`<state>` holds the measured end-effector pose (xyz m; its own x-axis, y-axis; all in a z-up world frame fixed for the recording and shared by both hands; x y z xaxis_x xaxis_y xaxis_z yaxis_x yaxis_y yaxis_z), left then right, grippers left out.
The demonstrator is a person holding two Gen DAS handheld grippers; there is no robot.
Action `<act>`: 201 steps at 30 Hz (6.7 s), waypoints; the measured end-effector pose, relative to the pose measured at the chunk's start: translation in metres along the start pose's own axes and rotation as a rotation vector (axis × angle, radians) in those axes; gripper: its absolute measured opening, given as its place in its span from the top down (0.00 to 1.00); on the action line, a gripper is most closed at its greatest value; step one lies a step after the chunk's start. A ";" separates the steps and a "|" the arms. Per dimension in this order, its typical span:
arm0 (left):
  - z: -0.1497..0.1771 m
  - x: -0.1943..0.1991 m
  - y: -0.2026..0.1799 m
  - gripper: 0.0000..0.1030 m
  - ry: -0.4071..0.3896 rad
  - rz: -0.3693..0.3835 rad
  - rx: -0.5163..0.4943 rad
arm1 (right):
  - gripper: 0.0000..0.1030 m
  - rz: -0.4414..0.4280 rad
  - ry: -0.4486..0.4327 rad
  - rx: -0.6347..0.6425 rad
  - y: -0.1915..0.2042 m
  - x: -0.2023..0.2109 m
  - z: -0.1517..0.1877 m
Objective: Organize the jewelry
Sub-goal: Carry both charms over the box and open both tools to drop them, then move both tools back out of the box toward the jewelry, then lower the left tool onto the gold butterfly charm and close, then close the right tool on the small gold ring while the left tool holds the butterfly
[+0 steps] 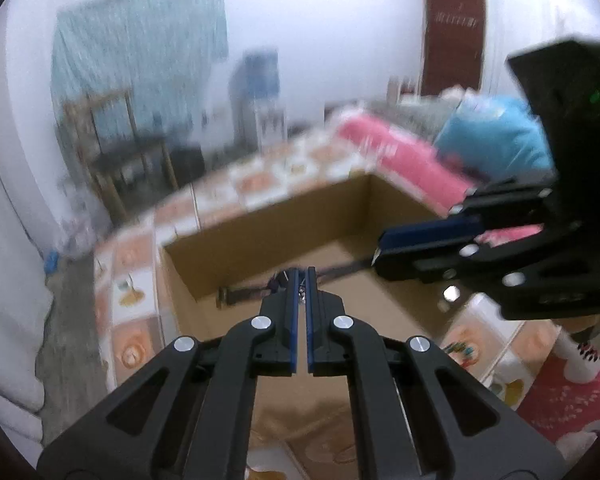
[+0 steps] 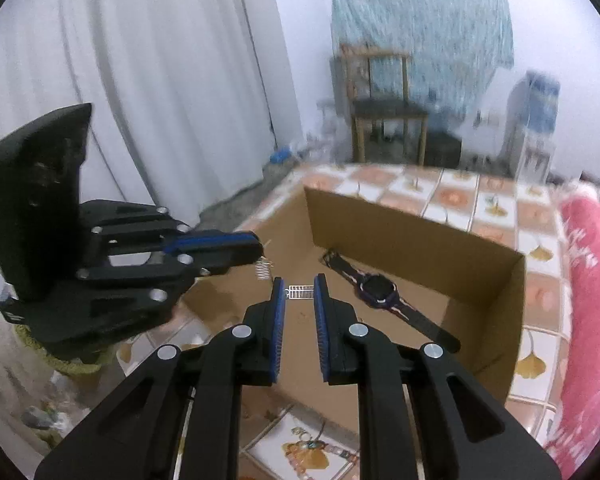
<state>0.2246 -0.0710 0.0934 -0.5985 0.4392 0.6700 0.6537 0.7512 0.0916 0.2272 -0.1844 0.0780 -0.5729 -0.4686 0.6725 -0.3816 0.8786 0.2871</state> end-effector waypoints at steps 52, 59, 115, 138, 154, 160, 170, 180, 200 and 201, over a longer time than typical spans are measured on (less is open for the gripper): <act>0.008 -0.118 0.050 0.87 0.392 0.071 0.125 | 0.85 -0.024 0.441 -0.130 -0.040 -0.131 -0.006; 0.001 -0.094 0.050 0.67 0.276 0.025 0.113 | 0.76 -0.013 0.350 -0.129 -0.040 -0.103 -0.016; 0.155 -0.026 -0.104 0.47 0.075 -0.038 0.030 | 0.92 0.248 0.196 -0.049 0.010 -0.044 0.180; 0.148 -0.049 -0.108 0.78 0.111 0.010 0.006 | 0.90 0.139 0.058 -0.281 -0.023 -0.010 0.173; 0.153 -0.038 -0.113 0.88 0.131 0.014 -0.035 | 0.90 0.115 0.063 -0.302 -0.028 -0.011 0.177; 0.161 -0.028 -0.114 0.88 0.151 -0.010 -0.024 | 0.90 0.097 0.073 -0.259 -0.018 -0.019 0.173; 0.167 -0.023 -0.110 0.88 0.140 -0.017 0.001 | 0.90 0.168 0.139 -0.116 -0.003 -0.052 0.156; 0.170 -0.022 -0.103 0.88 0.130 -0.006 0.000 | 0.90 0.263 0.182 -0.017 0.008 -0.066 0.159; 0.168 -0.020 -0.100 0.88 0.124 -0.013 0.015 | 0.90 0.245 0.219 -0.066 0.017 -0.040 0.181; 0.168 -0.020 -0.100 0.88 0.126 -0.013 0.014 | 0.89 0.222 0.204 -0.085 0.015 -0.035 0.181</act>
<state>0.0934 -0.0721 -0.0535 -0.5437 0.3644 0.7560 0.6389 0.7639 0.0913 0.1104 -0.1711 -0.0646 -0.4751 -0.2440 0.8455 -0.1968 0.9659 0.1681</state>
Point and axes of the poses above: each gripper's, at about its wrist camera, not at the fingertips, and x roughly against the way its jaws point, y to its left, z to its underside, the point moved 1 cm from there along -x, roughly the way its jaws point, and after that the axes turned 6 degrees about -x, right-handed, at the moved point
